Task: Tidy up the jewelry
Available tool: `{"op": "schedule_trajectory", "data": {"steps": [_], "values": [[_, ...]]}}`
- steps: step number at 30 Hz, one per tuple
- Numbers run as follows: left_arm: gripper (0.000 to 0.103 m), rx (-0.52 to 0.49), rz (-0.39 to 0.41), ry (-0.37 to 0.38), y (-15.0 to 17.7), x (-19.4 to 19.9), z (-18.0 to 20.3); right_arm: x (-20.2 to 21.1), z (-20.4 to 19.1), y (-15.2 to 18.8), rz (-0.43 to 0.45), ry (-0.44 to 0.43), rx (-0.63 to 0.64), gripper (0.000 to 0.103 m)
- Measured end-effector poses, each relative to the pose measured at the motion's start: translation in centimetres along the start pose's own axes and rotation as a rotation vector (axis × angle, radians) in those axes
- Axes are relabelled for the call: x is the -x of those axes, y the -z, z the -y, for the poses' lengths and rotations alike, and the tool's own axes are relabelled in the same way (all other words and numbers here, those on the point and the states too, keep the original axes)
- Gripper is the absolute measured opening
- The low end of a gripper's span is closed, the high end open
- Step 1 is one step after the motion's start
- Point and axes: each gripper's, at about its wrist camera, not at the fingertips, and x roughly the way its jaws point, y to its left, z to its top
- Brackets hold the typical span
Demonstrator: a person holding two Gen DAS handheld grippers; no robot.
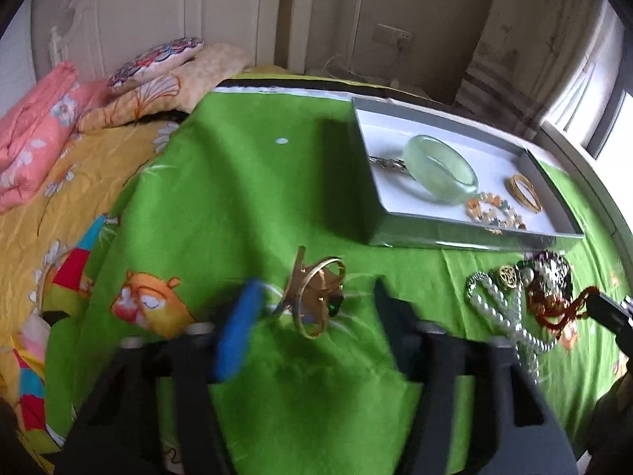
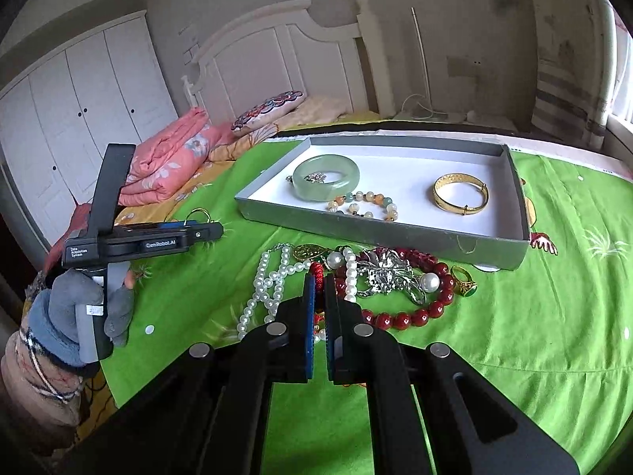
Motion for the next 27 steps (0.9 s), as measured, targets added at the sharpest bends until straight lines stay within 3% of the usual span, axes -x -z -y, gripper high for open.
{"op": "schedule_trajectory", "data": {"steps": [2, 11, 27], "values": [[0.030, -0.028, 0.006, -0.028, 0.1, 0.0, 0.5, 0.0, 0.1, 0.0, -0.001, -0.001, 0.000, 0.005], [0.029, -0.052, 0.065, -0.048, 0.5, 1.1, 1.3, 0.0, 0.0, 0.0, 0.001, 0.000, 0.003, 0.005], [0.029, -0.121, 0.115, -0.018, 0.4, 3.3, 4.2, 0.4, 0.2, -0.1, 0.026, -0.007, -0.008, 0.005]]}}
